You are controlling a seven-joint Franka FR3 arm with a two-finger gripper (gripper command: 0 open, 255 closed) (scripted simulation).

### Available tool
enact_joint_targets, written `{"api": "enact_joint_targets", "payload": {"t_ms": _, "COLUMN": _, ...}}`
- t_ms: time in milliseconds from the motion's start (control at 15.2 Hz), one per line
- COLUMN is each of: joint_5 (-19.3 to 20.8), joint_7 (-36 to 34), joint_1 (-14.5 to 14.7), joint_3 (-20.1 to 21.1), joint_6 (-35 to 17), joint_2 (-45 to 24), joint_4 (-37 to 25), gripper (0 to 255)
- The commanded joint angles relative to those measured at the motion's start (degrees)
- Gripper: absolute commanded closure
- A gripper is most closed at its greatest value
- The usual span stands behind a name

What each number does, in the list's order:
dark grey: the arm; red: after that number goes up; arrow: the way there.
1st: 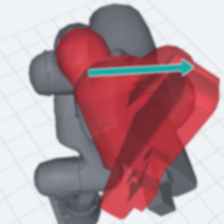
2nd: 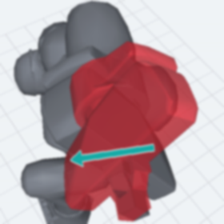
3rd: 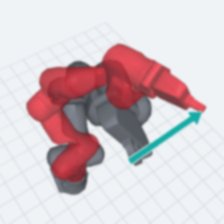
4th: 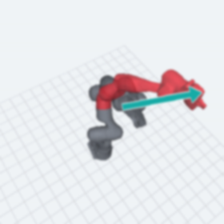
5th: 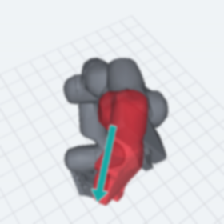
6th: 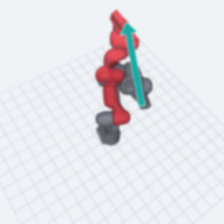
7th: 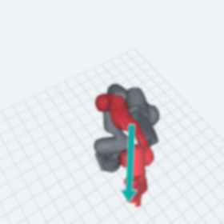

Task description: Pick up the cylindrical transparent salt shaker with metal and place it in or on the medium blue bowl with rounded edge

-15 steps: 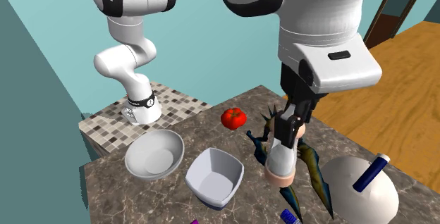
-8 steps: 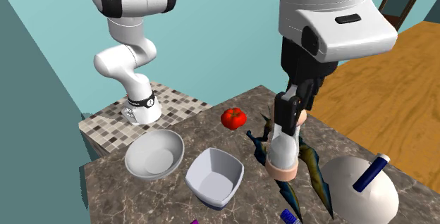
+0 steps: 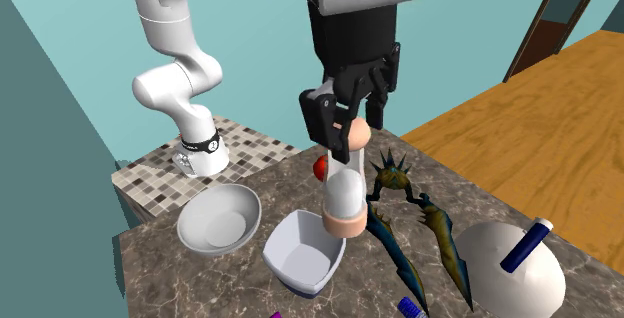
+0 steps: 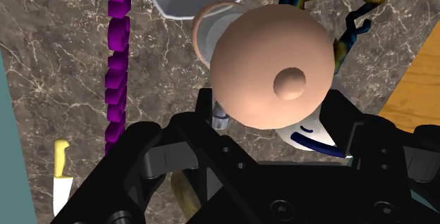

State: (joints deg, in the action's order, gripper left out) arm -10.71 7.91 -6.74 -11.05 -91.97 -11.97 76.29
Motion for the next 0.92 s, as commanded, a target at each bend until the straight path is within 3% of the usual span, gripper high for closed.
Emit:
{"api": "enact_joint_targets", "payload": {"t_ms": 0, "joint_5": 0.53, "joint_7": 1.06, "joint_1": -0.45, "joint_3": -0.51, "joint_6": 0.54, "joint_2": 3.65, "joint_4": 3.26, "gripper": 255}}
{"api": "enact_joint_targets", "payload": {"t_ms": 198, "joint_5": 1.23, "joint_7": 2.96, "joint_1": -1.50, "joint_3": -1.47, "joint_6": 2.08, "joint_2": 8.14, "joint_4": 6.42, "gripper": 255}}
{"api": "enact_joint_targets", "payload": {"t_ms": 858, "joint_5": 1.64, "joint_7": 3.73, "joint_1": -1.12, "joint_3": -1.23, "joint_6": -6.27, "joint_2": 10.28, "joint_4": 16.89, "gripper": 255}}
